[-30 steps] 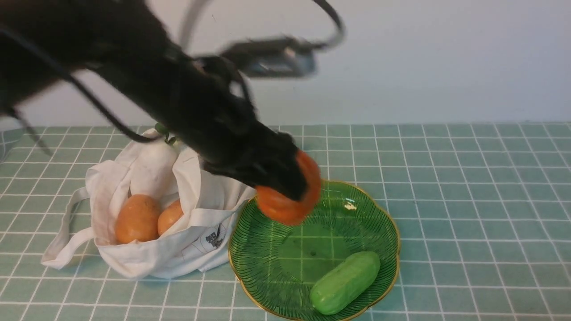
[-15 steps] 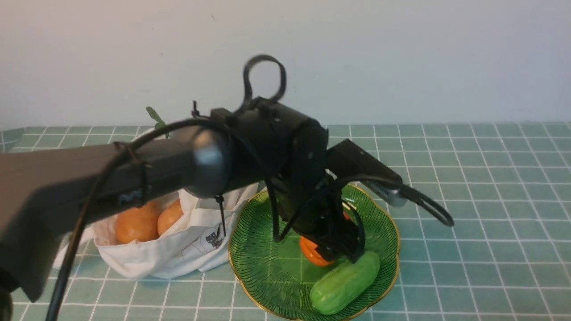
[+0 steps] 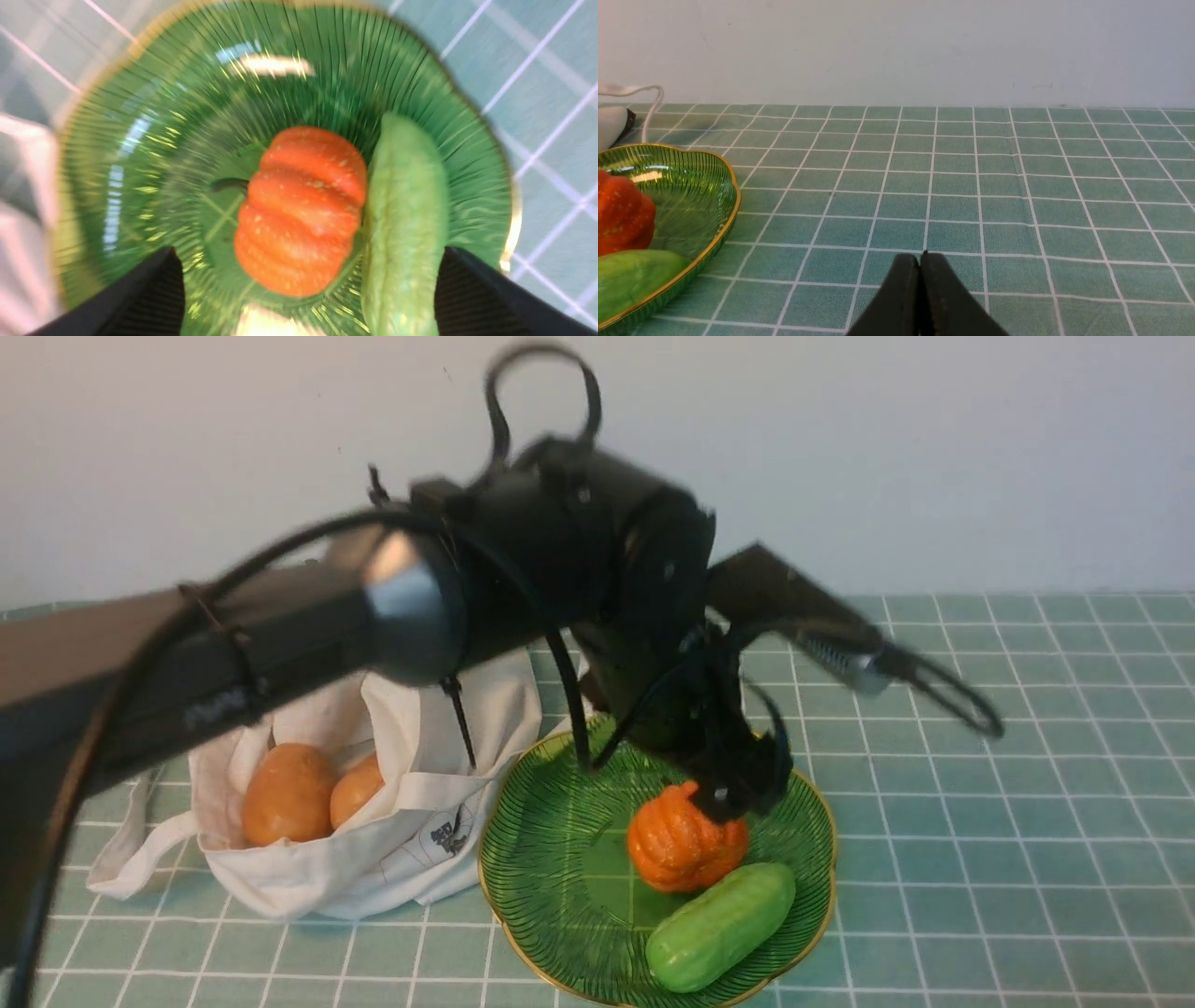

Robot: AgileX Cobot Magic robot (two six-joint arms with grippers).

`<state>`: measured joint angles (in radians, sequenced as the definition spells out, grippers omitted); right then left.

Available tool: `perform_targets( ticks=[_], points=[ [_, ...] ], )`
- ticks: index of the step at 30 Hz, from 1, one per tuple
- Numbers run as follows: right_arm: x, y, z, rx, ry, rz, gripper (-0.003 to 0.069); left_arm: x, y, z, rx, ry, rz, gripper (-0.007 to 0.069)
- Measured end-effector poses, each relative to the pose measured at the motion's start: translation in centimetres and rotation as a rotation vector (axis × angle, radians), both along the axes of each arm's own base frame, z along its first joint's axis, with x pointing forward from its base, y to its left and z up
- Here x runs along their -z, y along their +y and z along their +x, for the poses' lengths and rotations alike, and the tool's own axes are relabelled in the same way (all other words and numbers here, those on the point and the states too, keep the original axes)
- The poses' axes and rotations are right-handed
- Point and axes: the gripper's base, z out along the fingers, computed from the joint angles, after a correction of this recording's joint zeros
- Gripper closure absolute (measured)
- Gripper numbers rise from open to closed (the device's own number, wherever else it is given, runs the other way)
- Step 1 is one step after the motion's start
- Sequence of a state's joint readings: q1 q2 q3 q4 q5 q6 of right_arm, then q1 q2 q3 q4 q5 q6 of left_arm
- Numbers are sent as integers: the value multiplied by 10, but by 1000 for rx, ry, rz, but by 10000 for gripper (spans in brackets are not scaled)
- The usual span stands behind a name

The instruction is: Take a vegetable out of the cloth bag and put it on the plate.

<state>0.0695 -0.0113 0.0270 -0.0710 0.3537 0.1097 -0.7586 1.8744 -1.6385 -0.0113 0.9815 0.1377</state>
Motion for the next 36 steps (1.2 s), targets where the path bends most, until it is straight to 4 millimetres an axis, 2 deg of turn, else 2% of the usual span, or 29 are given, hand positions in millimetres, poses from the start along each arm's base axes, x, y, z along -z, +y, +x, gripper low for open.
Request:
perform_targets(
  ticks=[1,2,3,5,6,7,9,11,15,18,21,22,26,32,36],
  points=[
    [0,0,0,0,0,0,675,-14,1,-1,-1,-9,-9,5],
    [0,0,0,0,0,0,675,-38,5,-5,-3,-26,-24,67],
    [0,0,0,0,0,0,675,-52,7,-7,-3,-43,-29,123],
    [0,0,0,0,0,0,675,-77,14,-14,-3,-62,-46,277],
    [0,0,0,0,0,0,675,-87,19,-18,-4,-72,-48,338],
    [0,0,0,0,0,0,675,-96,23,-22,-4,-80,-47,433],
    [0,0,0,0,0,0,675,-109,32,-30,2,-96,-49,540],
    [0,0,0,0,0,0,675,-119,40,-38,4,-115,-59,598],
    [0,0,0,0,0,0,675,-128,61,-60,7,-122,-67,629],
    [0,0,0,0,0,0,675,-121,80,-84,12,-76,-65,629],
    [0,0,0,0,0,0,675,-102,100,-111,16,-32,-81,629],
    [0,0,0,0,0,0,675,-100,102,-113,16,-33,-85,629],
    [0,0,0,0,0,0,675,-57,128,-147,-10,-102,-256,629],
    [0,0,0,0,0,0,675,-5,152,-173,-103,-194,-485,629],
    [0,0,0,0,0,0,675,21,164,-186,-151,-187,-529,629]
  ],
)
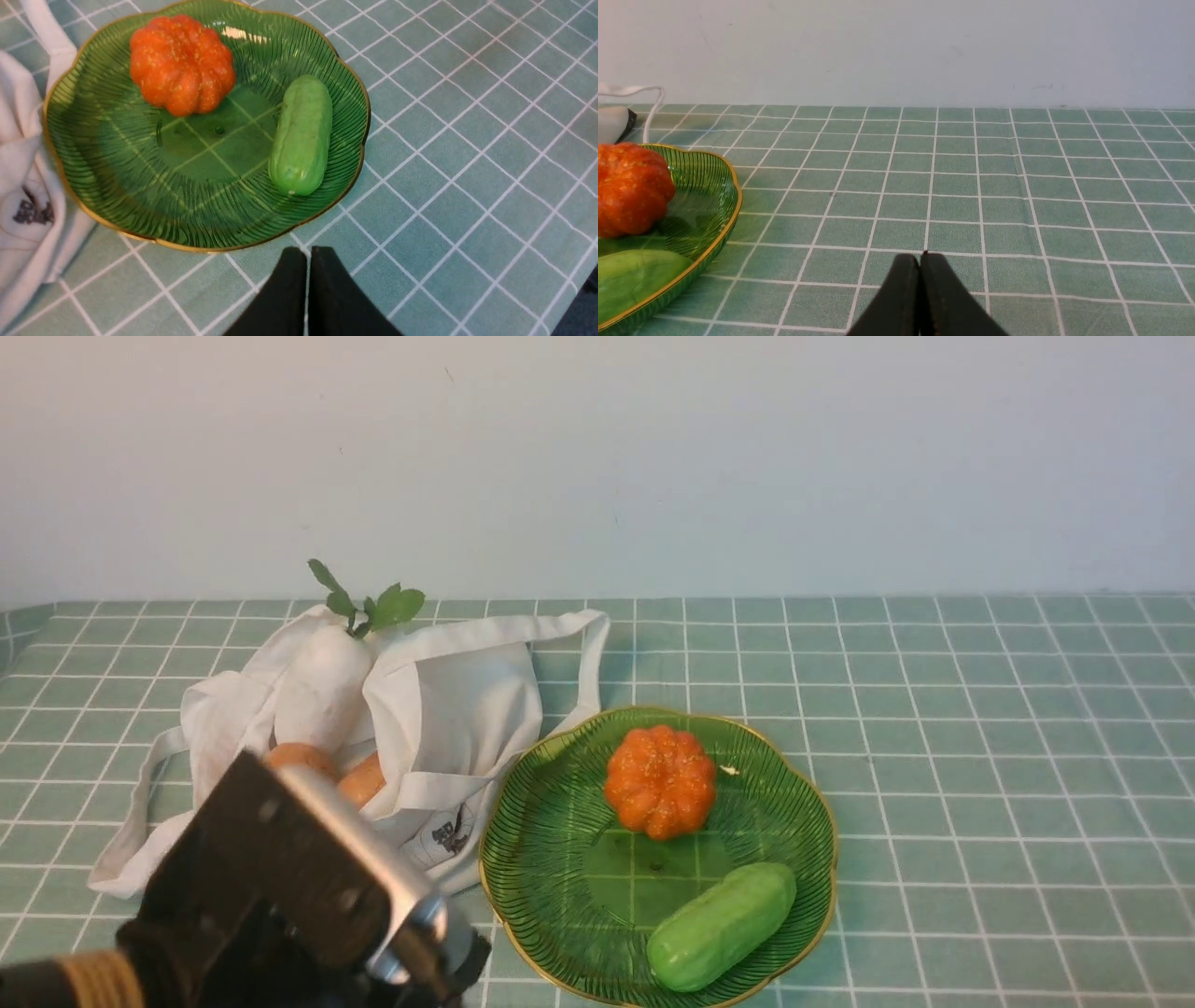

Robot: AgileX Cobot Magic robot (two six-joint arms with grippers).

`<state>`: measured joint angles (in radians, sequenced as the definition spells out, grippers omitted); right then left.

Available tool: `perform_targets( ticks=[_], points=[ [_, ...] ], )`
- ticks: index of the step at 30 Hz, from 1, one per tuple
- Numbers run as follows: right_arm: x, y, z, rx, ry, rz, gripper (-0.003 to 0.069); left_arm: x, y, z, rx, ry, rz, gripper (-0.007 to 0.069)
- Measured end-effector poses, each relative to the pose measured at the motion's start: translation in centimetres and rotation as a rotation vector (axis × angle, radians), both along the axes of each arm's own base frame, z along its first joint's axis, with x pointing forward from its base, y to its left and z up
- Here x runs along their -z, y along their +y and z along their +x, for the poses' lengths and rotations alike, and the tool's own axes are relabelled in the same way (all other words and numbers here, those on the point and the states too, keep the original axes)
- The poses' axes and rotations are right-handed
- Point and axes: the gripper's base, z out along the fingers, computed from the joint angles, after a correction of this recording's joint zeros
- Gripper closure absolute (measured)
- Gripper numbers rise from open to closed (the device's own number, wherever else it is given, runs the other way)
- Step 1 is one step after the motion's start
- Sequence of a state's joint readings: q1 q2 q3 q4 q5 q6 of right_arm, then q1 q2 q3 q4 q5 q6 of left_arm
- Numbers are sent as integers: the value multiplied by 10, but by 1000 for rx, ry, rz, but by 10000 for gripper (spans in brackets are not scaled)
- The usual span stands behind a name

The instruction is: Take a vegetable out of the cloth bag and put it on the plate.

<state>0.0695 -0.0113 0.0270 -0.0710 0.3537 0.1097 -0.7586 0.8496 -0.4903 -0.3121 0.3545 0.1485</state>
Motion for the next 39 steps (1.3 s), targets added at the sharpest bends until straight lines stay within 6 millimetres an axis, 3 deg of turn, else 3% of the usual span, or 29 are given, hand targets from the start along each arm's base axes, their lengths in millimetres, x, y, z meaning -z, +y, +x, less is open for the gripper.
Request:
perform_targets(
  ticks=[6,19,25,32,39],
  points=[
    [0,0,0,0,0,0,675,20,6,-6,-7,34,27,629],
    [0,0,0,0,0,0,675,25,10,-6,3,-23,61,629],
    [0,0,0,0,0,0,675,36,39,-18,-78,-136,54,629],
    [0,0,0,0,0,0,675,48,89,-39,-384,-330,4,629],
    [0,0,0,0,0,0,675,76,112,-54,-648,-434,0,629]
  ],
)
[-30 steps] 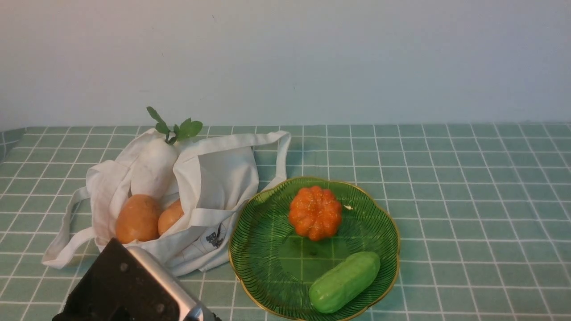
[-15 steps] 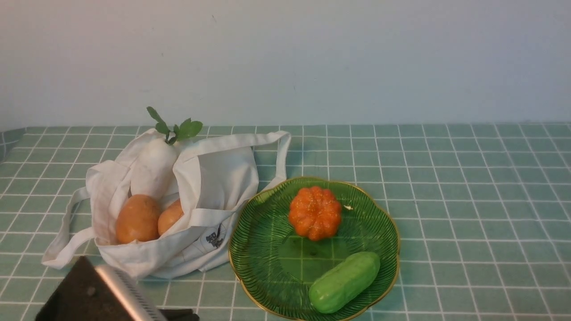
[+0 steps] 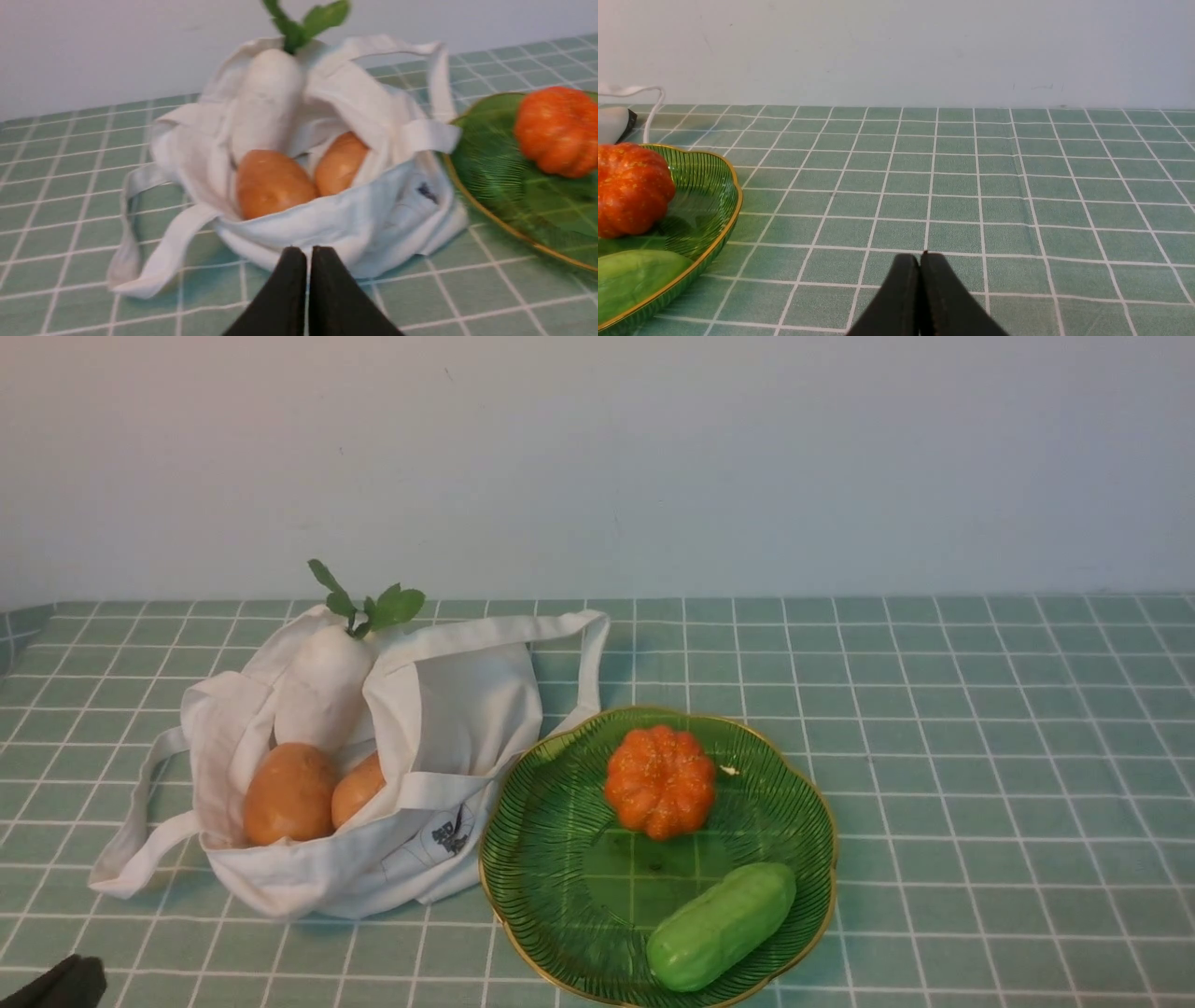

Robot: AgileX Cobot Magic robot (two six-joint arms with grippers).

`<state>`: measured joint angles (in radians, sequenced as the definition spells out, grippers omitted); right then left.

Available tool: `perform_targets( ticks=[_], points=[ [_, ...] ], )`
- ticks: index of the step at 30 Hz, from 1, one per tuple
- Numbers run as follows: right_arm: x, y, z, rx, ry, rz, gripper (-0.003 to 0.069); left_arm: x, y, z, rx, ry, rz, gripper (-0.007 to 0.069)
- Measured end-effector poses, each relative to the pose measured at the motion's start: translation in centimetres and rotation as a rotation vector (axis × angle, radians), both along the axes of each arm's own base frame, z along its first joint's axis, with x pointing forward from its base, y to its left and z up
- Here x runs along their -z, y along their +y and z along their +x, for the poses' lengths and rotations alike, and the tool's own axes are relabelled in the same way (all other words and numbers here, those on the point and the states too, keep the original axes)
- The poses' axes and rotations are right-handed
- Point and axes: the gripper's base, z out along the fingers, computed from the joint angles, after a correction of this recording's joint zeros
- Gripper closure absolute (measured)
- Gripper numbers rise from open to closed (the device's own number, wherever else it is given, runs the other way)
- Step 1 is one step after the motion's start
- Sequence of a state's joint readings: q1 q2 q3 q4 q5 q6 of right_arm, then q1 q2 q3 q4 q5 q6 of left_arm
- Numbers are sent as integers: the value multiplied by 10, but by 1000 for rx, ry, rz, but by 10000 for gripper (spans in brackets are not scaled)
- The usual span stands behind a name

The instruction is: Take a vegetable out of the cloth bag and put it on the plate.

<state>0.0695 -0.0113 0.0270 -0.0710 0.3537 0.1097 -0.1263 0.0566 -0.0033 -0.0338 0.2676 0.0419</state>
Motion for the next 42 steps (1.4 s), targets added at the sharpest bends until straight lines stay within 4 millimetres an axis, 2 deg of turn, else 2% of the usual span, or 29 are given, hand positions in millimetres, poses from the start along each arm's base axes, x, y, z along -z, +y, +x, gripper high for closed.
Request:
perform_targets(
  ticks=[2,10,42],
  points=[
    [0,0,0,0,0,0,675,8,3,-3,-58,-7,-11,629],
    [0,0,0,0,0,0,675,16,4,-5,-69,68,-11,629],
    [0,0,0,0,0,0,675,17,4,-6,-69,76,-9,629]
  ],
)
